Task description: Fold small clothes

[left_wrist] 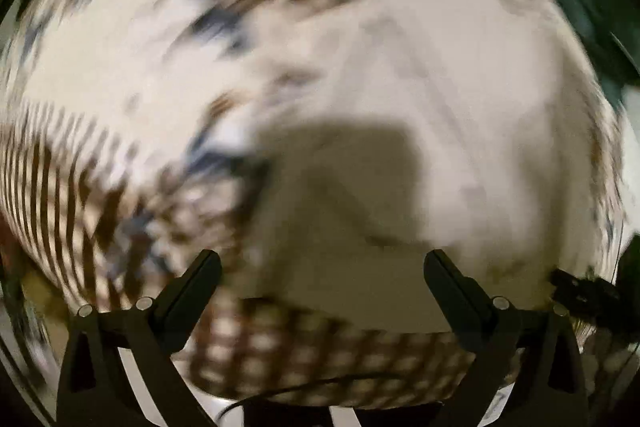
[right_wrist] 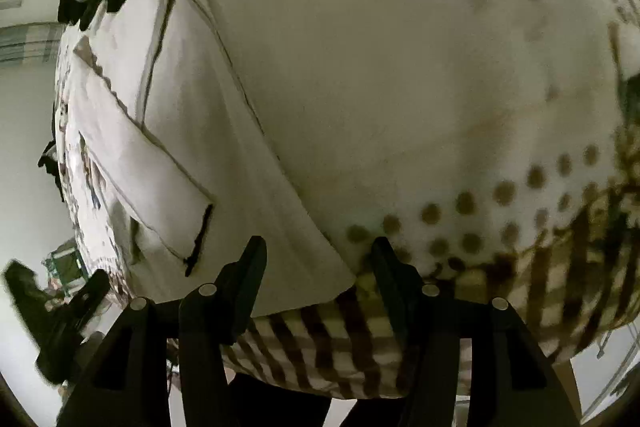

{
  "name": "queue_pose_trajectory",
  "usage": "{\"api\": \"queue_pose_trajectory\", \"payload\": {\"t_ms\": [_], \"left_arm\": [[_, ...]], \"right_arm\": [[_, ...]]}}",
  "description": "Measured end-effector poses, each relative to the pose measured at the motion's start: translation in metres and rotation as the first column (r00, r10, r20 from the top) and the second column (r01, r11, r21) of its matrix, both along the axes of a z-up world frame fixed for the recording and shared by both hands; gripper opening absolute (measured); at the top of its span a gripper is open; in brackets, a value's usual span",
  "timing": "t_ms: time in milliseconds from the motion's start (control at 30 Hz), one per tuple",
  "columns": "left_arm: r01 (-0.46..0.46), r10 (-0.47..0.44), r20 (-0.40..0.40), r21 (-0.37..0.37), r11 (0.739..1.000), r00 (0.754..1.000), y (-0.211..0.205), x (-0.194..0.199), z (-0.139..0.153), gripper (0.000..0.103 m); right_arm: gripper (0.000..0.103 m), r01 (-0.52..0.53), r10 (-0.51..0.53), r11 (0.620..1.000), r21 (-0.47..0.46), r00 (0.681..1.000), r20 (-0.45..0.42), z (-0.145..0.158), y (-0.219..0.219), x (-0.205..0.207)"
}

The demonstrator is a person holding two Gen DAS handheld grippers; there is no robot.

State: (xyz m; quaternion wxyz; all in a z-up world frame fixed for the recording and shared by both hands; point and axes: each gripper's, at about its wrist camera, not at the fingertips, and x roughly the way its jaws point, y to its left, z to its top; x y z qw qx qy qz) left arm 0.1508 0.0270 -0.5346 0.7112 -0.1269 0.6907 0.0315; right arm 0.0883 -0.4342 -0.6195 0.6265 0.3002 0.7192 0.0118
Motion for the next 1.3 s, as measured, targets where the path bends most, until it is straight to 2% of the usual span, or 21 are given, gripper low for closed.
{"api": "queue_pose_trajectory", "payload": {"t_ms": [67, 133, 167, 233, 267, 300, 333, 367, 533, 600, 667, 767, 867, 1000, 1033, 1067, 1133, 1167, 1200, 1267, 1300], "left_arm": [[-0.037, 0.03, -0.092, -0.07, 0.997, 0.995, 0.025, -0.008, -0.024, 0.101], [-0.056, 0.041, -0.107, -0.135, 0.989, 0.993, 0.035, -0.014, -0.034, 0.1], [-0.059, 0.046, -0.097, -0.145, 0.988, 0.994, 0.036, -0.016, -0.035, 0.099], [-0.051, 0.042, -0.06, -0.146, 0.988, 0.997, 0.034, -0.018, -0.031, 0.059], [-0.034, 0.029, -0.046, -0.11, 0.993, 0.999, 0.031, -0.019, -0.028, 0.018], [-0.025, 0.021, -0.037, -0.113, 0.993, 0.999, 0.028, -0.019, -0.025, 0.004], [-0.029, 0.026, -0.023, -0.117, 0.993, 0.999, 0.029, -0.02, -0.02, 0.004], [-0.05, 0.048, -0.023, -0.134, 0.99, 0.999, 0.033, -0.025, -0.014, 0.004], [-0.216, 0.211, -0.05, -0.273, 0.937, 0.976, 0.071, -0.04, 0.015, 0.002], [-0.287, 0.289, -0.046, -0.35, 0.892, 0.956, 0.084, -0.039, 0.034, 0.002], [-0.311, 0.328, -0.028, -0.402, 0.861, 0.944, 0.092, -0.028, 0.049, 0.002], [-0.309, 0.351, 0.014, -0.443, 0.842, 0.936, 0.093, 0.008, 0.061, 0.002], [-0.286, 0.346, 0.058, -0.448, 0.847, 0.936, 0.083, 0.07, 0.058, 0.002], [-0.29, 0.354, 0.063, -0.451, 0.844, 0.933, 0.07, 0.157, 0.023, 0.003], [-0.303, 0.369, 0.055, -0.467, 0.831, 0.928, 0.072, 0.173, 0.014, 0.003], [-0.31, 0.384, 0.04, -0.513, 0.8, 0.923, 0.079, 0.189, 0.004, 0.005], [-0.325, 0.396, 0.021, -0.53, 0.783, 0.918, 0.085, 0.203, -0.004, 0.009], [-0.33, 0.416, 0.04, -0.545, 0.771, 0.908, 0.093, 0.204, -0.001, 0.019], [-0.329, 0.427, 0.06, -0.546, 0.771, 0.902, 0.1, 0.202, 0.003, 0.038], [-0.33, 0.442, 0.094, -0.532, 0.78, 0.892, 0.112, 0.195, 0.01, 0.065], [-0.331, 0.438, 0.109, -0.501, 0.8, 0.892, 0.117, 0.189, 0.012, 0.065]], "right_arm": [[0.057, 0.002, -0.002, 1.0, 0.011, 1.0, -0.012, -0.006, -0.003, 0.003], [0.057, 0.007, -0.006, 1.0, 0.022, 1.0, -0.016, -0.01, -0.007, 0.003], [0.057, 0.013, -0.013, 1.0, 0.026, 1.0, -0.019, -0.017, 0.009, 0.012], [0.056, 0.015, -0.014, 0.999, 0.043, 1.0, -0.028, -0.021, 0.02, 0.019], [0.049, 0.017, -0.015, 0.998, 0.061, 1.0, -0.028, -0.02, 0.018, 0.018], [0.027, 0.014, -0.012, 0.997, 0.073, 1.0, -0.029, -0.021, 0.026, 0.02], [0.013, 0.011, -0.008, 0.997, 0.081, 0.999, -0.031, -0.02, 0.03, 0.021], [0.006, 0.011, -0.008, 0.996, 0.087, 0.999, -0.033, -0.016, 0.04, 0.024], [0.005, 0.024, -0.023, 0.996, 0.09, 1.0, -0.017, 0.013, 0.046, 0.028], [0.005, 0.032, -0.032, 0.993, 0.113, 0.999, -0.006, 0.029, 0.043, 0.036], [0.005, 0.034, -0.038, 0.99, 0.135, 0.999, 0.023, 0.049, 0.038, 0.052], [0.005, 0.035, -0.046, 0.988, 0.154, 0.996, 0.07, 0.071, 0.036, 0.086], [0.005, 0.041, -0.061, 0.988, 0.151, 0.99, 0.126, 0.083, 0.029, 0.139], [0.005, 0.056, -0.073, 0.994, 0.09, 0.978, 0.194, 0.078, 0.019, 0.211], [0.005, 0.076, -0.092, 0.993, 0.09, 0.976, 0.199, 0.072, 0.017, 0.229], [0.005, 0.1, -0.118, 0.989, 0.107, 0.976, 0.184, 0.065, 0.013, 0.243], [0.011, 0.156, -0.177, 0.978, 0.136, 0.971, 0.162, 0.052, 0.005, 0.263], [0.03, 0.171, -0.192, 0.976, 0.138, 0.968, 0.162, 0.049, 0.004, 0.264], [0.054, 0.189, -0.212, 0.972, 0.141, 0.961, 0.178, 0.052, 0.0, 0.264], [0.066, 0.197, -0.223, 0.972, 0.13, 0.948, 0.228, 0.06, -0.005, 0.257], [0.066, 0.196, -0.217, 0.974, 0.11, 0.948, 0.234, 0.062, -0.006, 0.254]]}}
